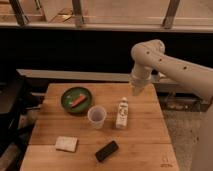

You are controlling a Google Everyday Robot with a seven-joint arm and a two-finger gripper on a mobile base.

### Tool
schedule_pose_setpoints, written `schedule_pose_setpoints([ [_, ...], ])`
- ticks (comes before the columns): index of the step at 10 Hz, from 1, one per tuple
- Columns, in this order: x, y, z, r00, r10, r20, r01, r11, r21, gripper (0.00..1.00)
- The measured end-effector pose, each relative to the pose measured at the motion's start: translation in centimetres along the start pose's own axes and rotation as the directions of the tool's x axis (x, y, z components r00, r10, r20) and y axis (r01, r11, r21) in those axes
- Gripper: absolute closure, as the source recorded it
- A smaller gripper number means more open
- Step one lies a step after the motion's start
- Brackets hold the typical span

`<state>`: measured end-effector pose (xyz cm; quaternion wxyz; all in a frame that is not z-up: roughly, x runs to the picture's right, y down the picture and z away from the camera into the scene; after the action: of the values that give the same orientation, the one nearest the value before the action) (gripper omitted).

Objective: Move the arm in a circular motion

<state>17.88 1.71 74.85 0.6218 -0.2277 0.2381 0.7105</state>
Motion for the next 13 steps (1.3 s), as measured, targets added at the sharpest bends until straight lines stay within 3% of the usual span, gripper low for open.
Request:
schedule_pose_setpoints([
  [2, -3.1, -1.4, -0.1, 0.999, 0.034, 0.033, -0.036, 0.998, 0.043, 1.00],
  [5, -6.8, -0.1, 1.0, 0.999, 0.012, 0.050, -0.016, 0.997, 0.080, 1.00],
  [9, -8.1, 6.8, 1.9, 0.991, -0.127, 0.047, 0.124, 0.991, 0.054, 1.00],
  [12, -6.6, 13.0, 2.2, 0.962, -0.267, 0.051, 0.267, 0.964, 0.008, 1.00],
  [13, -4.8, 14.7, 2.4, 0.950, -0.310, 0.039, 0.311, 0.950, -0.020, 1.00],
])
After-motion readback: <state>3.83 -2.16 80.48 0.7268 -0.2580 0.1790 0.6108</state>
